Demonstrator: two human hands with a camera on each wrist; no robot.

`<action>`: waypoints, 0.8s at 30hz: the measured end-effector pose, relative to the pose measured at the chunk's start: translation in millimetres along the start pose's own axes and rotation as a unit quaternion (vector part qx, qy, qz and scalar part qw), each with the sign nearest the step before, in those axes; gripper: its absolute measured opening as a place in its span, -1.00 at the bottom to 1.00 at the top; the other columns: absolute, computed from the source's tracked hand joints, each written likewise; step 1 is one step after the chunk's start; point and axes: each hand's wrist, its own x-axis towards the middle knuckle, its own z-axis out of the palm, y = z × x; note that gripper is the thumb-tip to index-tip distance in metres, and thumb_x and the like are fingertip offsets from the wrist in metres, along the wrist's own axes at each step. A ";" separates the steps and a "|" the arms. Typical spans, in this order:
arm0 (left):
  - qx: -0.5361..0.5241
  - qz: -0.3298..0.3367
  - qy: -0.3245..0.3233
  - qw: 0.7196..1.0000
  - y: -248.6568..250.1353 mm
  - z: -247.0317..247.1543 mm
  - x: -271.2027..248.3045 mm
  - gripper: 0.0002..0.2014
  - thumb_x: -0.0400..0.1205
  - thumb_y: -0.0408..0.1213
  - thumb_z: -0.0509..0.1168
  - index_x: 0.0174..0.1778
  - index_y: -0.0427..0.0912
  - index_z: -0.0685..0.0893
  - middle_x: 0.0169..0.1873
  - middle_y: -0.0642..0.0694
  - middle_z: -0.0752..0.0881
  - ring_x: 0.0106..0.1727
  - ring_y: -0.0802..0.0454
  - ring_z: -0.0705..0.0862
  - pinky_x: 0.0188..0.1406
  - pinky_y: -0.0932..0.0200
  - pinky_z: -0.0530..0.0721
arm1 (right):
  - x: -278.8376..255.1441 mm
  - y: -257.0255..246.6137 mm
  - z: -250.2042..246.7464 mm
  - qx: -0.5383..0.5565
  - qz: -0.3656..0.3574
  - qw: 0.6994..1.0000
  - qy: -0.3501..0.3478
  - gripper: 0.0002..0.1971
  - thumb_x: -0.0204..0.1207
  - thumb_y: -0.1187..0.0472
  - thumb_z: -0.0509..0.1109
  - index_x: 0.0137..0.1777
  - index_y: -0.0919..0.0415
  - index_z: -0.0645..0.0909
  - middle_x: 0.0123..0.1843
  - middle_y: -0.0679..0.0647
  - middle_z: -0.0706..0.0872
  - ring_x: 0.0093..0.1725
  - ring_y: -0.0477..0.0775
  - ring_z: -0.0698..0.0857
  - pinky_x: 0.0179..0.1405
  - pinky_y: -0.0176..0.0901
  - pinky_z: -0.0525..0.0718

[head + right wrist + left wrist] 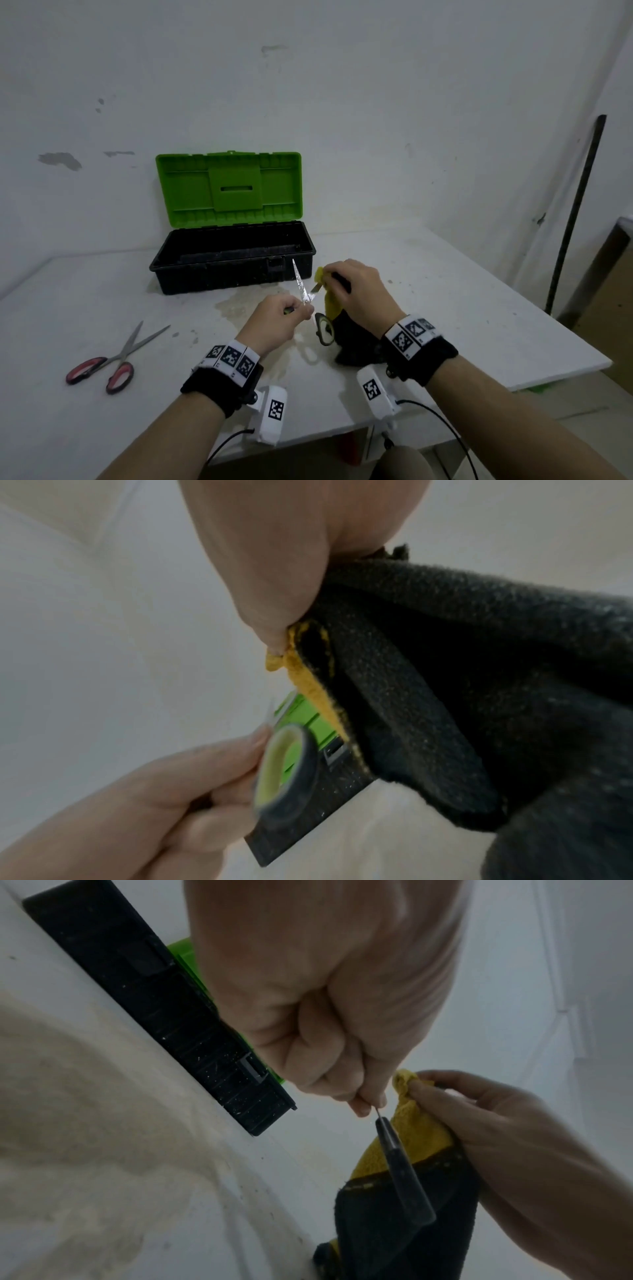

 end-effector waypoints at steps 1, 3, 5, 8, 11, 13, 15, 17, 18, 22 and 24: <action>-0.004 0.000 0.001 1.000 1.4 0.3 -0.5 -0.70 0.65 -0.03 0.42 -0.28 -0.16 0.73 -0.49 0.03 0.58 -0.51 0.10 0.49 -0.42 0.16 0.51 | -5.2 -4.8 3.7 0.005 -0.018 0.999 -0.033 -0.89 0.61 0.16 0.38 0.05 0.03 0.73 -0.10 -0.01 0.72 -0.12 -0.07 0.67 -0.04 -0.32 0.57; 0.016 0.011 -0.001 1.000 4.9 0.5 -2.1 -0.72 0.65 -0.05 0.43 -0.29 -0.14 0.71 -0.52 0.08 0.56 -0.52 0.13 0.50 -0.44 0.21 0.50 | -9.2 -5.7 9.1 -0.005 -0.025 0.997 -0.077 -0.88 0.62 0.16 0.36 0.05 0.02 0.73 -0.09 -0.01 0.71 -0.11 -0.04 0.67 -0.05 -0.28 0.60; 0.049 0.023 0.000 0.999 6.0 -0.1 -3.3 -0.72 0.65 -0.03 0.41 -0.28 -0.13 0.71 -0.48 0.06 0.58 -0.48 0.11 0.53 -0.40 0.18 0.52 | -2.1 0.3 7.4 -0.019 -0.001 0.997 -0.076 -0.87 0.62 0.15 0.34 0.02 0.01 0.73 -0.12 -0.01 0.70 -0.11 -0.02 0.66 -0.04 -0.20 0.60; 0.053 0.021 0.000 0.998 4.9 -2.0 -4.8 -0.71 0.66 -0.01 0.40 -0.26 -0.14 0.73 -0.46 0.04 0.58 -0.46 0.10 0.53 -0.36 0.14 0.54 | 13.8 11.0 -1.4 -0.050 0.057 0.997 -0.025 -0.87 0.62 0.16 0.34 0.01 0.06 0.73 -0.14 0.04 0.71 -0.10 0.06 0.66 -0.04 -0.08 0.61; 0.012 0.011 -0.002 1.000 5.7 -2.8 -3.7 -0.72 0.67 -0.06 0.40 -0.28 -0.15 0.73 -0.47 0.01 0.57 -0.50 0.11 0.49 -0.42 0.18 0.51 | 13.8 9.7 -4.0 -0.030 0.030 0.999 0.025 -0.91 0.61 0.17 0.38 0.03 0.09 0.70 -0.10 0.03 0.74 -0.11 0.00 0.66 -0.01 -0.11 0.63; -0.039 -0.005 -0.001 0.999 8.1 -3.5 -1.5 -0.73 0.69 -0.12 0.39 -0.25 -0.20 0.73 -0.48 0.01 0.52 -0.56 0.14 0.44 -0.52 0.25 0.45 | 4.3 -1.9 0.5 0.008 -0.028 1.000 -0.006 -0.91 0.62 0.17 0.39 0.05 0.09 0.70 -0.10 -0.03 0.72 -0.13 -0.09 0.65 -0.04 -0.26 0.61; -0.074 -0.016 -0.010 0.997 10.2 -3.3 0.5 -0.76 0.70 -0.18 0.39 -0.25 -0.22 0.71 -0.50 0.02 0.47 -0.59 0.14 0.40 -0.58 0.30 0.38 | -4.9 -9.0 6.5 0.022 -0.065 0.997 -0.041 -0.90 0.63 0.19 0.38 0.06 0.10 0.71 -0.09 -0.09 0.68 -0.14 -0.12 0.65 -0.08 -0.35 0.59; -0.093 -0.017 -0.018 0.995 11.3 -1.8 0.1 -0.77 0.69 -0.21 0.40 -0.24 -0.24 0.71 -0.53 0.05 0.45 -0.59 0.14 0.37 -0.62 0.30 0.34 | -6.0 -6.1 9.4 0.018 -0.070 0.997 -0.040 -0.90 0.63 0.20 0.38 0.07 0.10 0.71 -0.10 -0.08 0.66 -0.16 -0.09 0.65 -0.10 -0.32 0.60; -0.099 -0.016 -0.018 0.995 11.3 -1.5 -0.6 -0.77 0.69 -0.20 0.40 -0.22 -0.26 0.71 -0.54 0.07 0.45 -0.59 0.13 0.36 -0.62 0.31 0.33 | -3.9 -1.8 9.0 0.021 -0.058 0.998 -0.028 -0.90 0.63 0.20 0.39 0.06 0.09 0.71 -0.11 -0.05 0.67 -0.16 -0.07 0.65 -0.10 -0.31 0.60; -0.068 -0.014 -0.013 0.998 7.2 -3.6 -1.3 -0.72 0.67 -0.14 0.42 -0.18 -0.32 0.73 -0.53 0.07 0.48 -0.54 0.12 0.40 -0.56 0.30 0.41 | 11.0 14.5 1.7 -0.009 0.038 0.998 0.050 -0.89 0.61 0.20 0.40 0.05 0.11 0.75 -0.13 0.04 0.71 -0.14 -0.01 0.67 -0.03 -0.17 0.61; -0.011 -0.006 -0.005 1.000 5.8 -4.4 -1.1 -0.73 0.66 -0.07 0.42 -0.25 -0.19 0.73 -0.51 0.08 0.52 -0.50 0.12 0.46 -0.46 0.24 0.49 | 15.6 14.5 -1.8 -0.021 0.050 0.996 0.071 -0.87 0.61 0.18 0.39 0.05 0.11 0.76 -0.12 0.02 0.74 -0.12 -0.04 0.67 -0.01 -0.20 0.61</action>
